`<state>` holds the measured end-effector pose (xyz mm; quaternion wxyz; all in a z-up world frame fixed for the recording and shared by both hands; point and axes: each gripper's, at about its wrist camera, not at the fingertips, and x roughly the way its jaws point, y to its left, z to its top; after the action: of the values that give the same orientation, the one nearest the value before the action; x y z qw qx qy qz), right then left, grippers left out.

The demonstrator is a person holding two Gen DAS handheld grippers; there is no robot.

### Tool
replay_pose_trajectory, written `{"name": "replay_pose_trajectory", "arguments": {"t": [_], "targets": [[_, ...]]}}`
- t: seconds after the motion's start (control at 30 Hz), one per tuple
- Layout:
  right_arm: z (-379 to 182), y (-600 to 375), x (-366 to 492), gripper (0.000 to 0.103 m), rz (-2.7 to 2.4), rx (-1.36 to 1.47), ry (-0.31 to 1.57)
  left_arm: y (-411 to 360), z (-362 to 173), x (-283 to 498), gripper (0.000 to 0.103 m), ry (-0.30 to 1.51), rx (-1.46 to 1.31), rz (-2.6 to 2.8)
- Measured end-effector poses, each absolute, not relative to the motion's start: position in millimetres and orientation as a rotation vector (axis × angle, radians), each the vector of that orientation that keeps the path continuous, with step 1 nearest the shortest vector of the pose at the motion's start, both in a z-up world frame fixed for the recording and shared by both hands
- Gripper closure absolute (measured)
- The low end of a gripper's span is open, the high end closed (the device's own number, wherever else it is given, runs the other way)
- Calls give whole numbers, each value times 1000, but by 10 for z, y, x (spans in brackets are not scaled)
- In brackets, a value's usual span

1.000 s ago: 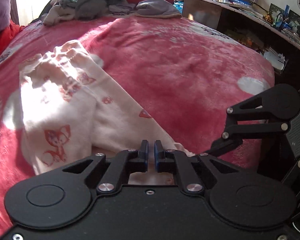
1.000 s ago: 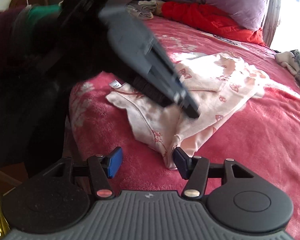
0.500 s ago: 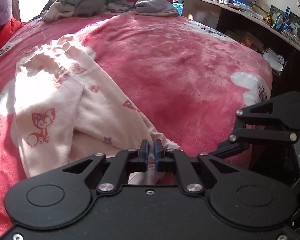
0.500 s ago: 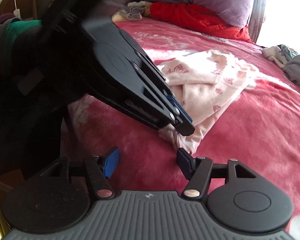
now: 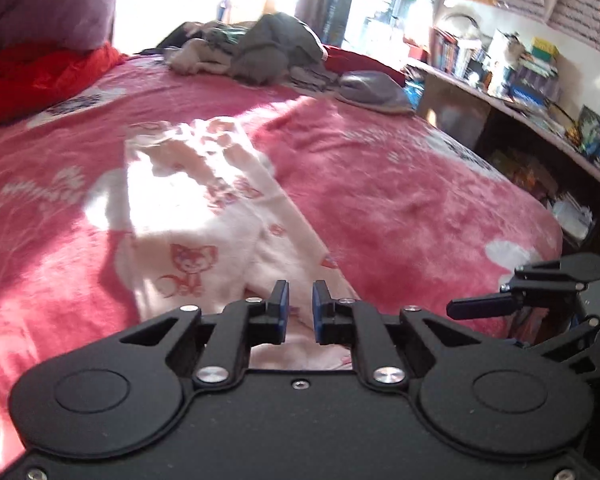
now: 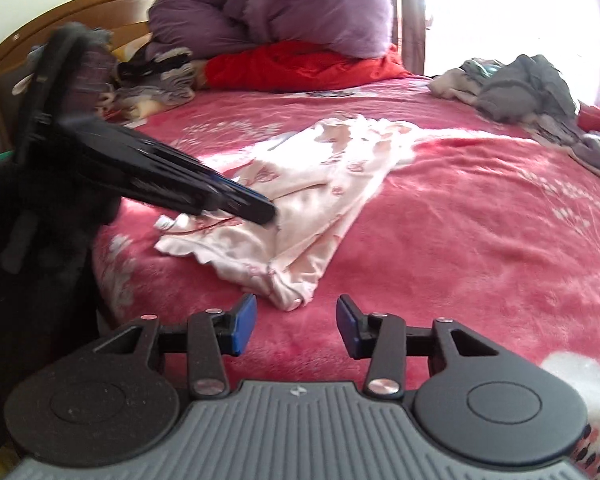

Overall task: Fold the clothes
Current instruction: 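Grasp the fox-print garment end with the right gripper while the left gripper grasps beside it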

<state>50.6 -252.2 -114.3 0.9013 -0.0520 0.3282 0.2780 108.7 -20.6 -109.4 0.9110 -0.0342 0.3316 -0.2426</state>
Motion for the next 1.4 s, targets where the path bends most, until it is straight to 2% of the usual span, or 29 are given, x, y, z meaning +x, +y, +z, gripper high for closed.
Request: {"name": "replay_pose_trajectory", "arguments": {"t": [0.13, 0.2, 0.27, 0.33, 0.43, 0.57, 0.63, 0.67, 0.77, 0.87, 0.93, 0.97, 1.0, 1.03, 1.1, 1.13, 1.17, 1.2, 1.23, 1.27, 1.4], "targets": [[-1182, -2539, 579, 60, 534, -37, 694, 257, -1116, 1056, 91, 712, -226, -357], [-1192, -2611, 641, 59, 532, 72, 709, 442, -1133, 1024, 76, 729, -303, -327], [-1236, -2686, 745, 48, 523, 228, 726, 586, -1195, 966, 70, 751, -398, -306], [-1322, -2746, 863, 43, 510, 386, 743, 689, -1291, 921, 62, 783, -504, -297], [-1472, -2798, 1019, 43, 498, 578, 777, 732, -1394, 895, 62, 818, -583, -288], [-1652, -2728, 1149, 45, 443, 635, 848, 694, -1493, 918, 61, 867, -624, -289], [-1675, -2702, 1169, 47, 446, 650, 852, 667, -1522, 907, 67, 888, -593, -262], [-1685, -2695, 1173, 54, 446, 649, 858, 663, -1538, 899, 78, 899, -580, -246], [-1717, -2678, 1175, 71, 437, 623, 883, 785, -1625, 899, 84, 922, -662, -248], [-1732, -2720, 1166, 71, 438, 643, 885, 891, -1608, 904, 84, 916, -749, -277], [-1738, -2760, 1153, 67, 446, 688, 880, 910, -1554, 893, 79, 865, -769, -276], [-1741, -2785, 1145, 62, 451, 718, 876, 901, -1539, 909, 71, 849, -777, -287], [-1740, -2802, 1143, 59, 460, 744, 871, 887, -1529, 926, 57, 837, -783, -296], [-1738, -2816, 1143, 56, 469, 767, 867, 854, -1541, 950, 54, 841, -786, -299], [-1744, -2813, 1149, 51, 477, 786, 865, 766, -1576, 1002, 54, 860, -751, -289], [-1739, -2788, 1157, 49, 479, 771, 869, 726, -1599, 1019, 57, 870, -722, -268], [-1734, -2755, 1163, 52, 476, 741, 875, 712, -1627, 1030, 70, 878, -719, -241], [-1735, -2727, 1168, 56, 464, 712, 884, 709, -1655, 1040, 71, 884, -723, -217], [-1739, -2699, 1174, 65, 450, 685, 892, 755, -1685, 1040, 74, 889, -762, -207], [-1747, -2704, 1178, 67, 445, 692, 898, 811, -1718, 1031, 79, 896, -808, -196], [-1777, -2780, 1139, 67, 460, 803, 916, 920, -1751, 932, 80, 920, -931, -220]]}}
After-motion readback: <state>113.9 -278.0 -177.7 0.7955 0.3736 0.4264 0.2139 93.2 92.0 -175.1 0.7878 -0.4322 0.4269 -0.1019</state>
